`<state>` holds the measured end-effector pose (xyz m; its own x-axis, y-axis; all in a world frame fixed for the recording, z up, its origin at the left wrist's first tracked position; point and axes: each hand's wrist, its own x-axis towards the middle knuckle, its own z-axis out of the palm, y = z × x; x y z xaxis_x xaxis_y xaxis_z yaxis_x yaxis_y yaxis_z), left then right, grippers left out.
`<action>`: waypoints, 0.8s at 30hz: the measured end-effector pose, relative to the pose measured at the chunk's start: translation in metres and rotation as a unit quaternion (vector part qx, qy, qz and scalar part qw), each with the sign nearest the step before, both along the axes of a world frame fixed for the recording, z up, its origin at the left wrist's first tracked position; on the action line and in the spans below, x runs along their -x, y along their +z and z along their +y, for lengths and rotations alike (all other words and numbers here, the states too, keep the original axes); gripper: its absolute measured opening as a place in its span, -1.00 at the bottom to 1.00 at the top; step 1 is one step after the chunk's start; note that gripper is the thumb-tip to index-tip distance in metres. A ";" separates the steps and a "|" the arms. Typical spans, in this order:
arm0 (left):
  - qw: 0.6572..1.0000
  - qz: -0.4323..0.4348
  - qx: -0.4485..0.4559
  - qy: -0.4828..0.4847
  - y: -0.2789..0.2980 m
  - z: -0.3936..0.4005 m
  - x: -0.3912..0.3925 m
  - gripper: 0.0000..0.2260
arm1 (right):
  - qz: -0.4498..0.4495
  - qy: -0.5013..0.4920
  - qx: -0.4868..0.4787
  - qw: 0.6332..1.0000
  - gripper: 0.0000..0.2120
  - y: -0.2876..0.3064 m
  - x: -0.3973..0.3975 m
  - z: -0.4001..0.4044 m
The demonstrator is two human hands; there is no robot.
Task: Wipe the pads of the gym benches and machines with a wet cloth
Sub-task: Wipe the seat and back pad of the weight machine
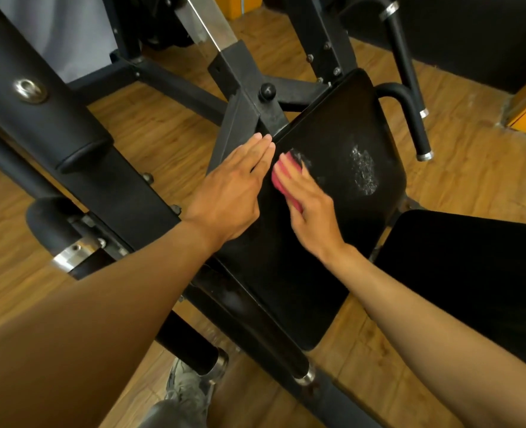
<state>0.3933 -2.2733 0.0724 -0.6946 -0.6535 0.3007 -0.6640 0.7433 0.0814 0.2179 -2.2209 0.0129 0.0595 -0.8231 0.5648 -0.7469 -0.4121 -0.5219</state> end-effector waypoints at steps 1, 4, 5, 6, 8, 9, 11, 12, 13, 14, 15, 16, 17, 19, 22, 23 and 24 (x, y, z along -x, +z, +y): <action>1.000 0.000 -0.003 0.001 0.000 0.000 0.001 -0.36 | 0.025 0.034 0.012 0.999 -0.52 -0.004 -0.002 0.008; 1.000 -0.006 -0.005 0.001 0.000 0.000 0.001 -0.36 | 0.077 0.073 0.022 0.994 -0.50 0.000 0.015 -0.002; 1.000 -0.015 0.001 0.003 -0.001 0.001 0.001 -0.35 | 0.063 0.047 0.019 0.997 -0.49 0.002 0.024 -0.015; 1.000 -0.024 0.007 0.003 -0.001 0.001 0.001 -0.34 | 0.026 0.000 0.010 1.000 -0.47 0.005 0.036 -0.031; 0.999 -0.031 0.012 0.004 -0.002 0.001 0.001 -0.33 | -0.074 -0.108 -0.031 0.991 -0.47 0.016 0.057 -0.063; 0.999 -0.032 0.010 0.003 -0.001 0.002 0.002 -0.32 | -0.104 -0.143 -0.049 0.983 -0.48 0.021 0.063 -0.074; 0.999 -0.033 0.009 -0.001 0.000 0.002 0.002 -0.30 | -0.111 -0.158 -0.065 0.979 -0.50 0.023 0.061 -0.078; 0.999 -0.035 0.010 -0.001 0.000 0.002 0.002 -0.30 | -0.098 -0.141 -0.061 0.983 -0.49 0.024 0.052 -0.072; 0.999 -0.036 0.013 -0.001 0.000 0.003 0.002 -0.29 | -0.074 -0.111 -0.048 0.990 -0.49 0.023 0.041 -0.061; 0.999 -0.035 0.016 -0.001 0.000 0.003 0.002 -0.29 | -0.044 -0.072 -0.031 0.996 -0.49 0.022 0.030 -0.049; 0.999 -0.031 0.017 -0.001 0.000 0.003 0.003 -0.29 | -0.015 -0.027 -0.013 0.999 -0.49 0.018 0.020 -0.037; 1.000 -0.027 0.016 -0.001 0.000 0.002 0.003 -0.29 | 0.008 0.012 0.003 1.000 -0.49 0.016 0.014 -0.027; 1.000 -0.026 0.015 -0.001 0.001 0.002 0.003 -0.29 | 0.026 0.040 0.019 0.999 -0.50 0.014 0.014 -0.024; 0.999 -0.038 0.023 -0.006 0.001 0.002 0.003 -0.29 | 0.042 0.057 0.022 0.997 -0.51 0.016 0.025 -0.031; 0.995 -0.079 0.050 -0.029 0.001 0.003 0.003 -0.33 | -0.052 -0.056 -0.003 0.997 -0.50 0.018 0.053 -0.065; 0.993 -0.093 0.059 -0.036 0.000 0.003 0.004 -0.36 | -0.098 -0.098 -0.021 0.990 -0.51 0.021 0.063 -0.077; 0.991 -0.103 0.067 -0.043 -0.001 0.003 0.005 -0.40 | -0.130 -0.128 -0.042 0.982 -0.53 0.024 0.069 -0.084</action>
<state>0.3888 -2.2704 0.0717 -0.8015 -0.5537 0.2260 -0.5905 0.7925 -0.1525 0.1493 -2.3048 0.0367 -0.2919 -0.8368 0.4631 -0.6580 -0.1757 -0.7323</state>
